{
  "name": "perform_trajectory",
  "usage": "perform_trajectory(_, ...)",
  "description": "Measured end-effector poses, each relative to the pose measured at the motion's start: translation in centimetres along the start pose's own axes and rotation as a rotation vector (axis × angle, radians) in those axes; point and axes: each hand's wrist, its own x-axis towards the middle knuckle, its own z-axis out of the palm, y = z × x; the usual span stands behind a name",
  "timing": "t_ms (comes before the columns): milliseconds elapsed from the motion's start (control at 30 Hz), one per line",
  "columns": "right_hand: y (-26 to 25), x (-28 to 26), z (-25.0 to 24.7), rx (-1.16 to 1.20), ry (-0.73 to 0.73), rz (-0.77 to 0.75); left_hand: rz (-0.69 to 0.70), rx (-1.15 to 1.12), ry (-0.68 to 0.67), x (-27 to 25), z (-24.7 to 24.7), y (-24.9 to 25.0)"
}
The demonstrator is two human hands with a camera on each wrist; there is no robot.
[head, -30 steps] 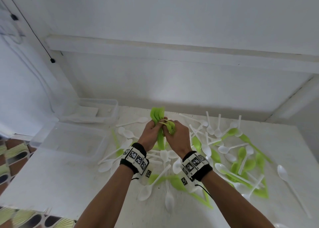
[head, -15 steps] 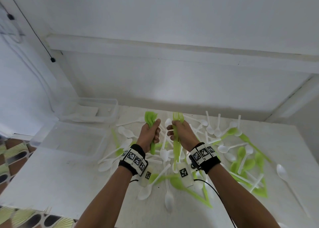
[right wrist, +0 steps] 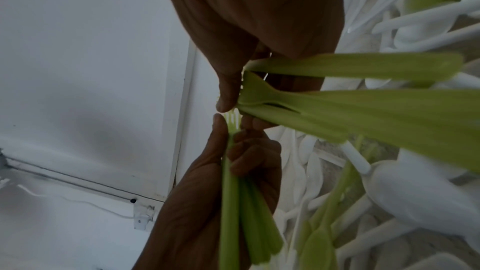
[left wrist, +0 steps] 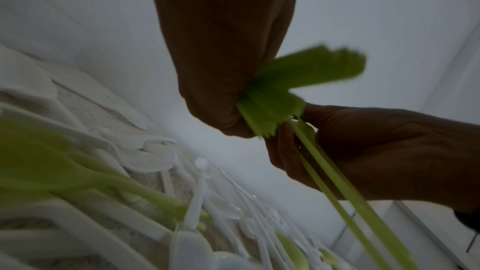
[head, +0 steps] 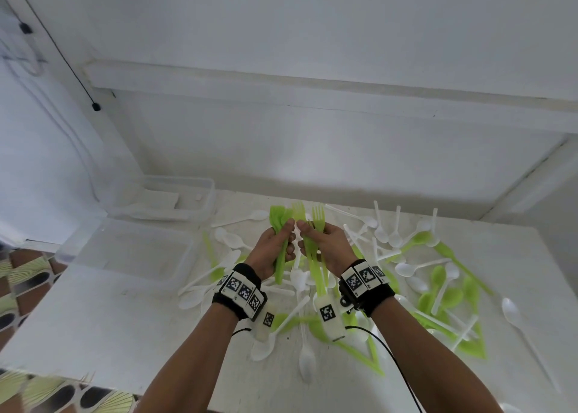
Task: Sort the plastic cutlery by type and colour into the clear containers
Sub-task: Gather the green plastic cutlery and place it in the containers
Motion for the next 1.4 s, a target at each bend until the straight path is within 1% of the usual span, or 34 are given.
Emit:
perform_trajectory(67, 0.3, 0.0, 0.1, -0.017, -0.014, 0.017, 0.022, -0.021, 0.010, 0.1, 0.2, 0.1)
perform_trajectory(167, 0.7, -0.1, 0.3, -0.062, -0.036, 0.032, 0.033, -0.027, -0.024, -0.1, 0.5, 0.3)
perform_trajectory(267, 0.8, -0.2, 0.5, -0.028, -0.043, 0.055, 0.029, 0.026, -0.029, -0.3, 0.6, 0.3)
perform_trajectory(367, 1.0, -0.2, 0.6, -0.005, -0.021, 0.096, 0.005, 0.028, -0.017, -0.3, 0.6, 0.1)
perform_trajectory(433, 1.2, -0.1, 0.9, -0.011, -0.008, 0.111, -0.031, -0.017, -0.032, -0.4, 0.6, 0.1)
perform_trajectory(533, 1.3, -0.3, 0.9, -0.063, -0.011, 0.074, -0.101, -0.029, -0.068, -0.2, 0.4, 0.0)
perform_trajectory(633, 1.5, -0.4, 0.5, -0.190, -0.014, 0.001, -0.106, 0.036, -0.012, 0.0, 0.1, 0.2)
perform_trajectory(700, 1.5, -0.2, 0.3, -0.229, 0.011, -0.001, -0.093, 0.003, 0.063, 0.2, 0.0, 0.3)
perform_trajectory(767, 1.2, 0.2, 0.3, -0.167, 0.044, 0.072, -0.104, -0.062, 0.104, 0.4, -0.2, 0.6)
perform_trajectory(833, 0.4, 0.4, 0.2, -0.088, 0.054, 0.174, -0.132, -0.088, 0.075, 0.4, -0.4, 0.7)
perform_trajectory(900, -0.4, 0.5, 0.0, -0.041, 0.013, 0.270, -0.135, -0.073, 0.047, 0.4, -0.7, 0.6)
perform_trajectory(967, -0.7, 0.6, -0.2, -0.004, -0.025, 0.316, -0.110, -0.025, 0.038, 0.3, -0.6, 0.4)
perform_trajectory(1100, -0.4, 1.0, -0.3, 0.049, 0.043, 0.231, -0.074, 0.047, -0.010, 0.0, 0.0, -0.2)
perform_trajectory(1233, 0.0, 1.1, -0.5, 0.016, 0.050, 0.142, -0.127, 0.043, -0.041, -0.1, 0.4, -1.0)
perform_trajectory(1333, 0.1, 1.2, -0.8, -0.089, 0.051, 0.067, -0.167, -0.035, -0.035, -0.1, 0.2, -1.1)
perform_trajectory(1400, 0.4, 1.3, -0.9, -0.201, 0.054, 0.004, -0.157, -0.046, -0.020, 0.0, 0.2, -1.2)
